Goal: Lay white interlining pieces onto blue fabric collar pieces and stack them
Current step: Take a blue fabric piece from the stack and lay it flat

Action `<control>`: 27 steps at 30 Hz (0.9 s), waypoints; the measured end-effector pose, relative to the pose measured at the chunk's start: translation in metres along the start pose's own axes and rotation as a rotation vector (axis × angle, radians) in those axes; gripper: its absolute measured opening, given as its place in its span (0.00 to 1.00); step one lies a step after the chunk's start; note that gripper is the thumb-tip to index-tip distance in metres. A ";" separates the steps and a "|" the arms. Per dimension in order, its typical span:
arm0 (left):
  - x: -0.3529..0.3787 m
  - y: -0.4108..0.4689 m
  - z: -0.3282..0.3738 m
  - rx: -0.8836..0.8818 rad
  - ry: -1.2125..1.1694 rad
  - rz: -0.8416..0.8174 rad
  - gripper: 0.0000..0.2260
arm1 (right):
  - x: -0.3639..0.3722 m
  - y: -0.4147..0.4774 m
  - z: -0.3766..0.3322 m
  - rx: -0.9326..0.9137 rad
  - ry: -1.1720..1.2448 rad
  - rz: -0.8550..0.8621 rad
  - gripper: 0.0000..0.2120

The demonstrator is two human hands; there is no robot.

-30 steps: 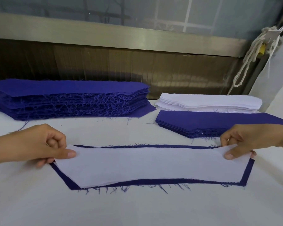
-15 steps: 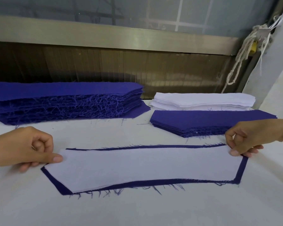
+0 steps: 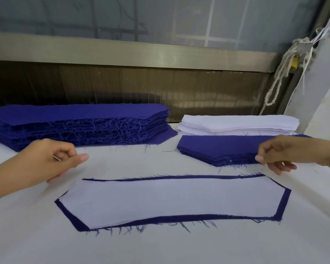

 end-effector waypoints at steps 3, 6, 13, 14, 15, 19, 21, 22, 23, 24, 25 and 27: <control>0.004 0.005 0.019 0.081 0.017 0.048 0.14 | 0.006 0.007 -0.019 -0.056 0.048 0.042 0.15; -0.002 0.013 0.032 0.162 0.020 0.159 0.14 | 0.010 0.022 -0.044 -0.104 0.082 0.097 0.09; -0.034 0.050 0.038 0.256 0.086 0.415 0.04 | -0.001 0.077 -0.126 -0.198 0.089 0.336 0.07; -0.039 0.058 0.036 0.264 0.111 0.429 0.04 | -0.002 0.086 -0.138 -0.212 0.102 0.375 0.07; -0.043 0.066 0.032 0.263 0.139 0.433 0.04 | 0.000 0.094 -0.149 -0.222 0.116 0.410 0.07; -0.056 0.102 0.012 0.166 0.313 0.312 0.10 | 0.010 0.129 -0.186 -0.254 0.144 0.486 0.07; -0.056 0.115 0.006 0.124 0.374 0.196 0.12 | 0.013 0.146 -0.201 -0.257 0.131 0.515 0.06; -0.056 0.120 0.004 0.115 0.388 0.152 0.13 | 0.014 0.155 -0.207 -0.250 0.120 0.527 0.11; -0.056 0.124 0.004 0.110 0.398 0.127 0.14 | 0.015 0.163 -0.213 -0.240 0.108 0.536 0.16; -0.056 0.127 0.004 0.107 0.410 0.114 0.14 | 0.016 0.171 -0.217 -0.232 0.095 0.540 0.19; -0.056 0.129 0.004 0.103 0.423 0.105 0.14 | 0.016 0.177 -0.221 -0.228 0.076 0.543 0.21; -0.055 0.134 0.005 0.094 0.445 0.088 0.15 | 0.016 0.189 -0.228 -0.224 0.029 0.542 0.19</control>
Point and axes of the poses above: each hand's wrist, its own y-axis towards the middle knuckle, its own x-axis out of the palm, z = x × y, the point moved 6 cm from there along y, towards the middle knuckle, and after that the axes turned 6 degrees about x, right-handed, at the moved point
